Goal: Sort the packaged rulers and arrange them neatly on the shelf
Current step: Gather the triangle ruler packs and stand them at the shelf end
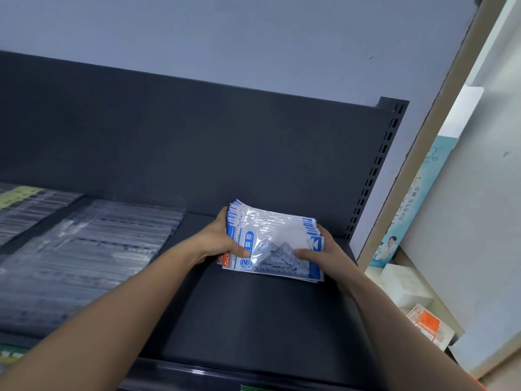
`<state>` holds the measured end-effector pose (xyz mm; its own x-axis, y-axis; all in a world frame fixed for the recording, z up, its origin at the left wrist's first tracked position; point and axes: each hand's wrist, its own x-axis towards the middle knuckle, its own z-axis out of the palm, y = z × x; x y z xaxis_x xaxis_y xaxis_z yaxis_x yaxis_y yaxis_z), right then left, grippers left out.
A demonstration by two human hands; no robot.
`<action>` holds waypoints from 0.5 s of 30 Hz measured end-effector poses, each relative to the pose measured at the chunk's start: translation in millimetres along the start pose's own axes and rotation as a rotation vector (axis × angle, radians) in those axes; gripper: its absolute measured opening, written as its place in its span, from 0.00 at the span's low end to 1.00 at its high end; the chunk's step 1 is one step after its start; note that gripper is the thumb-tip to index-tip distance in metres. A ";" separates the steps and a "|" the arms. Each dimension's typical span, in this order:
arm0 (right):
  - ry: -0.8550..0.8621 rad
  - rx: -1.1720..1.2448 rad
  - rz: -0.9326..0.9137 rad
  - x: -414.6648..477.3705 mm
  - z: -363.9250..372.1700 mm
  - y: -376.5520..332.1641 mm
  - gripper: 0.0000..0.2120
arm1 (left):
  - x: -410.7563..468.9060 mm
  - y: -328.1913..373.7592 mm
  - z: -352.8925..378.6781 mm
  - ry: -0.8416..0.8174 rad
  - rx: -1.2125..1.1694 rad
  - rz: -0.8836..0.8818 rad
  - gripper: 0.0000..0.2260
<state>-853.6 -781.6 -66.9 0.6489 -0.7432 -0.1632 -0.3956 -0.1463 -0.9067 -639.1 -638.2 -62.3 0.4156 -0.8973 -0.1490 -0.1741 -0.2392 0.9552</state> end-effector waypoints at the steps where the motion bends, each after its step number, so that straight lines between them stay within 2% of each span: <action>1: 0.001 -0.016 0.010 0.6 -0.2 -0.1 0.39 | -0.2 0.4 -0.7 -0.010 0.010 -0.002 0.48; 6: -0.008 -0.054 0.069 2.1 1.7 -2.9 0.34 | -0.8 2.2 -3.6 -0.018 0.072 -0.030 0.51; 7: -0.002 -0.075 0.079 1.9 2.5 -3.4 0.37 | -0.6 2.3 -3.4 -0.007 0.090 -0.037 0.53; 10: 0.033 -0.125 0.124 5.8 2.6 1.1 0.60 | 3.6 -1.7 -5.2 0.040 0.174 -0.081 0.65; 11: 0.041 -0.118 0.127 6.6 2.6 2.9 0.64 | 2.6 -0.9 -5.2 0.066 0.225 -0.102 0.69; 13: 0.064 -0.117 0.095 2.6 3.0 0.5 0.66 | -1.9 4.2 -3.8 0.155 0.377 -0.107 0.70; 15: 0.096 -0.215 0.020 -2.6 5.6 -6.1 0.60 | -8.0 13.9 1.6 0.268 0.567 -0.023 0.63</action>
<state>-849.3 -775.1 -63.0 0.5788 -0.8046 -0.1329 -0.5437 -0.2592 -0.7983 -646.2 -635.0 -48.2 0.6212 -0.7831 -0.0286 -0.5786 -0.4830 0.6572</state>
